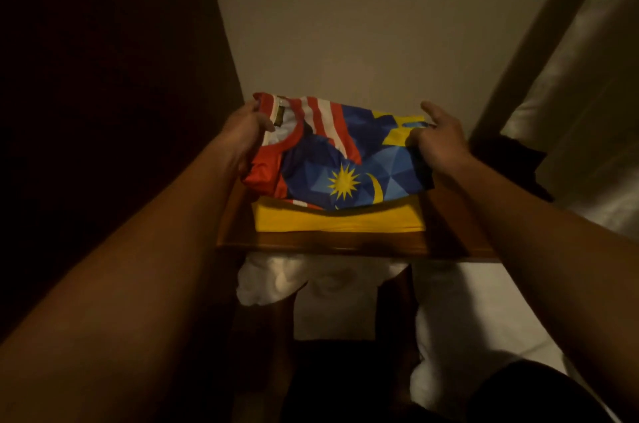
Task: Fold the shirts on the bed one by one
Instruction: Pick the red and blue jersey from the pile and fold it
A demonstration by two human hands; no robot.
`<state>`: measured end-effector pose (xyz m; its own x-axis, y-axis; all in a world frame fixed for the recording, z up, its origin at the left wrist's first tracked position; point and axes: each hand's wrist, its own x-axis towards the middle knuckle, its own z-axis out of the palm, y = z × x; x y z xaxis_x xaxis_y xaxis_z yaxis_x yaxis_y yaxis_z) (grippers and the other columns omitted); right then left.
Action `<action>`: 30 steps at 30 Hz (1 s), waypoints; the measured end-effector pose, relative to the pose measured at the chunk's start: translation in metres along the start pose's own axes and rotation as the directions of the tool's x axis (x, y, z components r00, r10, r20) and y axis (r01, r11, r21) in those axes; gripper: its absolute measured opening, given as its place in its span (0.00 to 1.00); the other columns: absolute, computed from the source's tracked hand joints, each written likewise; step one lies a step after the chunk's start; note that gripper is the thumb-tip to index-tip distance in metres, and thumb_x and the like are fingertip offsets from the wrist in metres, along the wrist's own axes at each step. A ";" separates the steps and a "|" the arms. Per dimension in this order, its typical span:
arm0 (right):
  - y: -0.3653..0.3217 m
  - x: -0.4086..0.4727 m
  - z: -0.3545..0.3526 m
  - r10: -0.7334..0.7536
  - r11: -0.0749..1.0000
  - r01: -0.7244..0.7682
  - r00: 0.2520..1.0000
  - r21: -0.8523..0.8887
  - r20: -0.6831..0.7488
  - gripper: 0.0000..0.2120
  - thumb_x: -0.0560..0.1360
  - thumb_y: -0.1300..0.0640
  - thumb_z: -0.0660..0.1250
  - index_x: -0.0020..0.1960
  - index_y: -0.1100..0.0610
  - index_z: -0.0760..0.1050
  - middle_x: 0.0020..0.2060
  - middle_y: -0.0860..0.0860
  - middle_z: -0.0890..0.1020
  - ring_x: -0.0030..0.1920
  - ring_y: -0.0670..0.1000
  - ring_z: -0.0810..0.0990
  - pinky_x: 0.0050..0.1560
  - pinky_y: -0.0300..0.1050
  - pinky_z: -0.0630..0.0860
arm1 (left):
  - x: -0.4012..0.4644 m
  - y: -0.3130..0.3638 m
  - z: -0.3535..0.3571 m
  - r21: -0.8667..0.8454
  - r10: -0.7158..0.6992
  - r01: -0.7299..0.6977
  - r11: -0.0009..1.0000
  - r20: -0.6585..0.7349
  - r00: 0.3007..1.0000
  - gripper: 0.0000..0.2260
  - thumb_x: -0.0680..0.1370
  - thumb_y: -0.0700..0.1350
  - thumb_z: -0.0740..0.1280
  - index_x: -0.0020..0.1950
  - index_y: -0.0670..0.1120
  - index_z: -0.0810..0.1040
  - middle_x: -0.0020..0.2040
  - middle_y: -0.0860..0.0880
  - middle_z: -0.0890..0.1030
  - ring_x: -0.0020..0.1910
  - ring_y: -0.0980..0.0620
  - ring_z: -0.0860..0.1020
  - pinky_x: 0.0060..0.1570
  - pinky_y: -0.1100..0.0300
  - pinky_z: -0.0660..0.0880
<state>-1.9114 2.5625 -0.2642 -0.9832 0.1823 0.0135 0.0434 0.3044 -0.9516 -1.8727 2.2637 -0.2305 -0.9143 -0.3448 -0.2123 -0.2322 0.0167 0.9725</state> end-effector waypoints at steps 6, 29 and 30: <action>0.098 0.000 0.017 0.260 0.957 -0.248 0.963 -0.151 0.070 0.12 0.72 0.67 0.70 0.54 0.58 0.77 0.52 0.63 0.83 0.51 0.64 0.82 0.47 0.56 0.78 | 0.010 -0.094 -0.005 0.284 -0.254 0.255 0.925 -0.038 0.966 0.17 0.76 0.43 0.74 0.63 0.42 0.79 0.58 0.41 0.81 0.47 0.43 0.82 0.48 0.50 0.80; 0.109 -0.061 0.033 -0.347 0.360 0.409 0.893 -0.838 0.287 0.26 0.76 0.44 0.65 0.71 0.53 0.68 0.69 0.58 0.70 0.65 0.63 0.70 0.58 0.57 0.70 | -0.036 -0.154 0.021 0.906 0.301 -0.416 0.080 0.376 0.876 0.26 0.82 0.61 0.58 0.77 0.52 0.64 0.74 0.44 0.67 0.72 0.42 0.66 0.68 0.43 0.65; 0.115 -0.065 0.036 -0.319 0.330 0.445 0.883 -0.833 0.345 0.26 0.77 0.42 0.63 0.72 0.52 0.67 0.70 0.58 0.70 0.66 0.62 0.70 0.59 0.57 0.70 | -0.036 -0.164 0.020 0.902 0.224 -0.429 0.053 0.408 0.885 0.27 0.82 0.63 0.56 0.79 0.53 0.61 0.77 0.44 0.64 0.75 0.41 0.63 0.70 0.42 0.63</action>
<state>-1.8492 2.5525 -0.3852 -0.9430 -0.2589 0.2092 -0.2752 0.9600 -0.0522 -1.8086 2.2923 -0.3842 -0.9967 0.0810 -0.0087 0.0804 0.9952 0.0565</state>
